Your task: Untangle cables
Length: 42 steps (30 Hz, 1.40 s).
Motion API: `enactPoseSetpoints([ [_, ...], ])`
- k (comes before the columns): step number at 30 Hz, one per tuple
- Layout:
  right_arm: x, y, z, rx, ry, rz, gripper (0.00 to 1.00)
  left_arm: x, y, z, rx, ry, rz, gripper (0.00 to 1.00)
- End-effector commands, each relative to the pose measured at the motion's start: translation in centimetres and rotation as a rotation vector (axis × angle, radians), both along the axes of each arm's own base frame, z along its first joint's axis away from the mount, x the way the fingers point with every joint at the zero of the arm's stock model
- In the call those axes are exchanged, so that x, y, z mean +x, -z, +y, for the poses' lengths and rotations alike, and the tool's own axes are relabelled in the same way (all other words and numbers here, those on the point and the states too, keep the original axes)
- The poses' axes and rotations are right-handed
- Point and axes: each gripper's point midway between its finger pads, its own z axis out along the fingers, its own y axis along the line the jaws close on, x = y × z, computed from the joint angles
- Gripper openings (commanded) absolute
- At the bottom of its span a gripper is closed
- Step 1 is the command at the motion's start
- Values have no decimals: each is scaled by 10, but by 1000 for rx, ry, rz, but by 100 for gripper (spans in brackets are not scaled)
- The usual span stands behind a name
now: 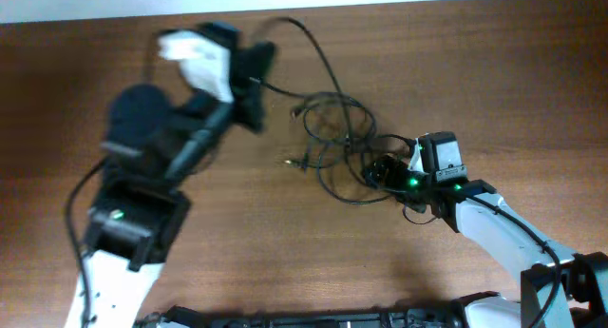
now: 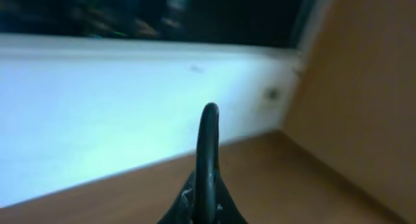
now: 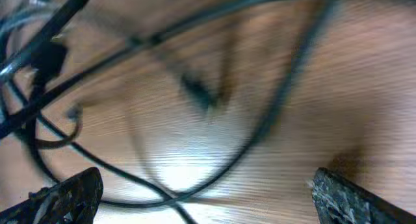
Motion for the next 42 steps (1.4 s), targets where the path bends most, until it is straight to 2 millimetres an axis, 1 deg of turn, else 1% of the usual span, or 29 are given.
enactPoseSetpoints([
  [1,-1,13,-28,-161,70,11,100,-5,-42,58,-45,-157,-119,0],
  [3,-7,19,-40,-228,98,39,99,-13,-68,79,-66,-213,-217,0],
  [5,-10,21,-46,-258,109,54,99,-19,-90,95,-42,-268,-325,0],
  [6,-10,22,-47,-265,112,54,99,-16,-94,108,-24,-337,-352,0],
  [7,-10,22,-47,-265,111,54,99,-7,-91,136,-12,-490,-339,0],
  [9,-10,22,-47,-266,111,57,99,1,-90,162,-17,-622,-336,0],
  [10,-10,22,-47,-265,111,57,99,0,-95,164,-26,-625,-354,0],
  [13,-11,21,-41,-249,57,46,99,-4,-103,154,-24,-572,-396,0],
  [14,-11,20,-36,-248,-8,23,99,-2,-92,136,108,-482,-399,0],
  [15,-12,15,-20,-190,-120,-14,99,3,-54,111,233,-325,-308,0],
  [17,-10,-4,3,-75,-197,-56,99,11,19,105,339,-244,-49,0],
  [18,-5,-20,14,-16,-223,-93,99,13,58,104,361,-213,105,0],
  [19,-1,-35,21,24,-243,-130,99,11,85,100,371,-171,209,0],
  [20,4,-51,24,40,-250,-158,99,8,115,89,367,-90,326,0],
  [21,6,-56,24,35,-247,-164,99,7,129,84,361,-50,382,0],
  [22,7,-64,16,1,-222,-149,99,7,150,80,359,-11,465,0],
  [23,5,-64,0,-65,-177,-101,99,11,175,78,363,10,558,0],
  [25,-4,-60,-31,-198,-99,-3,99,18,205,78,367,27,660,0],
  [26,-15,-63,-48,-256,-66,75,99,25,226,77,343,22,741,0],
  [27,-18,-66,-49,-258,-81,85,99,30,243,77,321,16,810,0],
  [28,-18,-71,-38,-210,-125,70,99,33,259,76,316,17,861,0],
  [29,-18,-80,-16,-109,-216,30,99,36,277,76,319,24,915,0],
  [31,-19,-95,16,-10,-387,-77,99,39,298,76,284,4,1001,0],
  [32,-18,-100,29,7,-455,-130,99,41,302,76,284,4,1007,0],
  [36,-3,-116,54,8,-536,-279,99,48,298,76,280,-1,973,0],
  [38,11,-127,64,-50,-631,-440,99,51,297,79,275,-10,964,0],
  [40,26,-133,62,-112,-613,-511,99,56,294,83,264,-19,946,0],
  [41,34,-127,50,-195,-567,-501,99,55,291,80,244,3,941,0],
  [42,40,-112,21,-354,-485,-435,99,54,286,73,207,49,930,0],
])
